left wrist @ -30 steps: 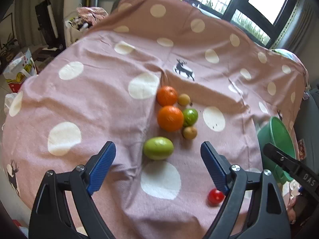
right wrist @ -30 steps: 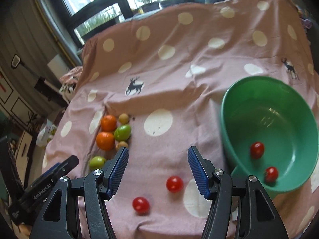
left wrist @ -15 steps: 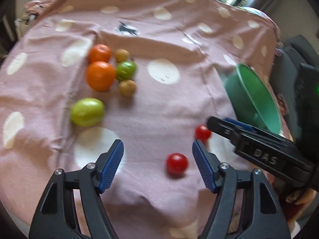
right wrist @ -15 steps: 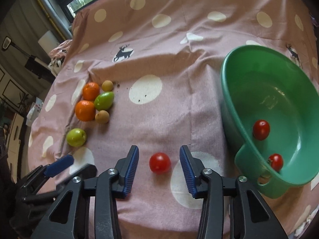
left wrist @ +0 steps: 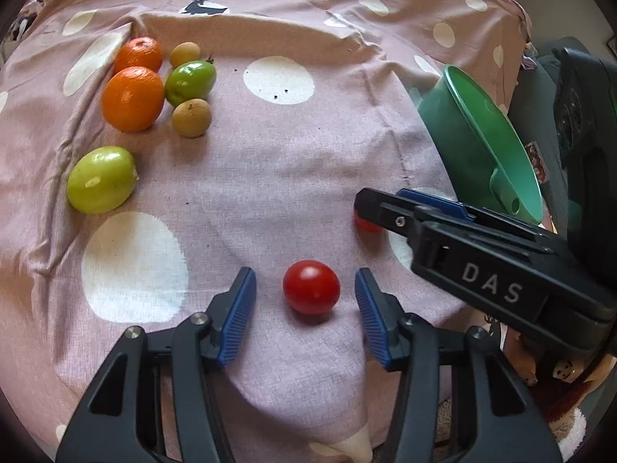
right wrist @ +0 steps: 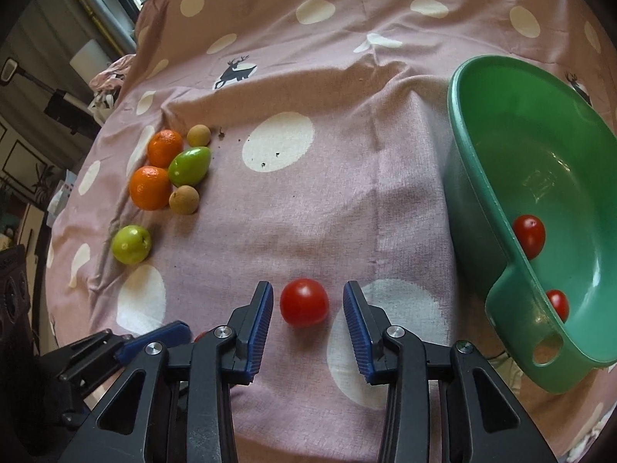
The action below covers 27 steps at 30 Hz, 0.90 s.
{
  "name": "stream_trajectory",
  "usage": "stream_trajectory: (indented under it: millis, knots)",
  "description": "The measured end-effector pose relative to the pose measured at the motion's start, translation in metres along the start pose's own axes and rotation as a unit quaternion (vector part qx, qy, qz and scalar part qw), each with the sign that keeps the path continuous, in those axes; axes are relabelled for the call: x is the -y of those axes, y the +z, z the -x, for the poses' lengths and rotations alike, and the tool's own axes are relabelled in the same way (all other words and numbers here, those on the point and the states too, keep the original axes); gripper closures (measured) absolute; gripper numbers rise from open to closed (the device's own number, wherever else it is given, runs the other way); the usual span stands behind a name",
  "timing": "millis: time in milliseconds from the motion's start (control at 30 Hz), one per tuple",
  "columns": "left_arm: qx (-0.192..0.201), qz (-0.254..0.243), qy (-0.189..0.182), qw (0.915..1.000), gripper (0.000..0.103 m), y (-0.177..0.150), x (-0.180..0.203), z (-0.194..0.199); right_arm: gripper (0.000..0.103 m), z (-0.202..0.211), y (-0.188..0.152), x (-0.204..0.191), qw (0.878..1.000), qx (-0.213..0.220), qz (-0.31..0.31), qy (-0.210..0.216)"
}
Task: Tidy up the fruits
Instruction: 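Move both tools back toward the remaining red tomatoes on the cloth, then close the left tool on a red tomato while the right tool grasps another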
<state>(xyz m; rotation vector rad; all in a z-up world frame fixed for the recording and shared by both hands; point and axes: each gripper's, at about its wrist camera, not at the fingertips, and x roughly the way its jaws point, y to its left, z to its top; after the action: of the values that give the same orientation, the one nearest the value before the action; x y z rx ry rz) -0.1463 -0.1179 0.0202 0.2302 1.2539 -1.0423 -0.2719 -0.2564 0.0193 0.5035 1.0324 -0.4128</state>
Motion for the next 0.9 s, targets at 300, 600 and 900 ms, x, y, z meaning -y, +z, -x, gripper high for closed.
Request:
stream_trajectory:
  millis: [300,600,900]
  knots:
    - [0.003,0.014,-0.01,0.9998,0.074,0.004,-0.003,-0.004,0.072,-0.009,0.0,-0.008,1.0,-0.01,0.017,-0.007]
    - [0.01,0.017,-0.007,0.9998,0.073,0.006,0.0,-0.007,0.073,-0.013,0.001,-0.011,1.0,-0.01,0.023,-0.008]
    - [0.033,0.031,0.023,0.9987,0.074,0.007,-0.008,0.002,0.073,-0.016,0.002,-0.016,1.0,-0.004,0.021,-0.002]
